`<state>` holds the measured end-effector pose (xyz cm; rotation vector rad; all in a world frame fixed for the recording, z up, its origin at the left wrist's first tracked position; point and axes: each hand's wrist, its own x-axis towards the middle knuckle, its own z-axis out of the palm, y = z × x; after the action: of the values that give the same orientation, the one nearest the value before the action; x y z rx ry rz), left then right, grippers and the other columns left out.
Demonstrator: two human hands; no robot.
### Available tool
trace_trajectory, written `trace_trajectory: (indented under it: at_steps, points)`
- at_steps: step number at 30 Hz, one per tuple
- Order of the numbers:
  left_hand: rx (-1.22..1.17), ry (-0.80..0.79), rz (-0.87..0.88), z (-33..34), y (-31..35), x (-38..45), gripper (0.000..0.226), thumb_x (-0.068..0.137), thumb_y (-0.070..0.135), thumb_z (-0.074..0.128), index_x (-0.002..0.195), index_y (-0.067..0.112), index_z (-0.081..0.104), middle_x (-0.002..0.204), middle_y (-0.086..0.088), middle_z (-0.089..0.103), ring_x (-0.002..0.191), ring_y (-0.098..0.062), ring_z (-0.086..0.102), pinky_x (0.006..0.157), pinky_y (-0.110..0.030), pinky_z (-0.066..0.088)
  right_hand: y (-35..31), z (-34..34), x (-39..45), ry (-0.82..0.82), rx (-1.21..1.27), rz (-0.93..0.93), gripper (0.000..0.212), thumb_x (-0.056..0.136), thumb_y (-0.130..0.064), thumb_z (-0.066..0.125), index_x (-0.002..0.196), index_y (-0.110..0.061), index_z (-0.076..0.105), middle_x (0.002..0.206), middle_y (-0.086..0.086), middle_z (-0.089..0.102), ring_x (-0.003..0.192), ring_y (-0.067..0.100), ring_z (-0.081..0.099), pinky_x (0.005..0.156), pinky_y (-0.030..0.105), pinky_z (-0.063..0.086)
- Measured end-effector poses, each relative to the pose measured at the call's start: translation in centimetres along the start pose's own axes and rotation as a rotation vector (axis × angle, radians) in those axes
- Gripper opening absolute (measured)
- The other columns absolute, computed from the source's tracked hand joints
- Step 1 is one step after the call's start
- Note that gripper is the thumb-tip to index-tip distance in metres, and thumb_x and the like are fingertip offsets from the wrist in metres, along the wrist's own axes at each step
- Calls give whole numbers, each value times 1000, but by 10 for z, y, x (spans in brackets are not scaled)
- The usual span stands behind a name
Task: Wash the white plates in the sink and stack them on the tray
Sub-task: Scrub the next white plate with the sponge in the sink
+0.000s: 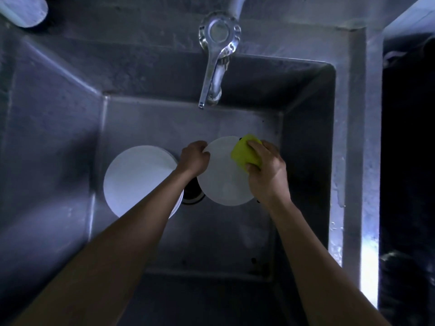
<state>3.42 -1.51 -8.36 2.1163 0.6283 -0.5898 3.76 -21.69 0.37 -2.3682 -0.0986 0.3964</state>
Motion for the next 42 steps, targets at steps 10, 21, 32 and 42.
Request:
trace_trajectory:
  at_steps: [10,21,32,42]
  points:
    - [13,25,-20,-6,10,-20,36,83,3,54,112,14,72,116,-7,72,108,-27,63,77,-22,39,-5,-7,-21,-3,5,47,59,81,6,64,137,-12,58,142,12,49,124,34,50,103,38,45]
    - [-36,-93,-114,-1,16,-60,27,86,7,50,112,15,51,114,-9,61,99,-29,58,69,-33,42,-13,-19,-62,29,34,85,62,79,5,63,137,-16,58,138,9,52,122,30,52,99,33,45]
    - [-310,-103,-166,-17,26,-133,40,78,3,52,112,12,69,100,-17,72,83,-35,69,54,-44,54,-30,-36,-115,28,33,55,62,80,5,63,138,-14,56,138,11,52,115,36,52,98,44,45]
    - [-847,-126,-259,-76,42,-238,50,85,-11,52,123,21,58,115,-4,69,98,-29,67,65,-37,59,-102,-59,-172,-35,-27,-159,63,85,2,58,143,-21,51,149,9,44,123,37,47,104,49,42]
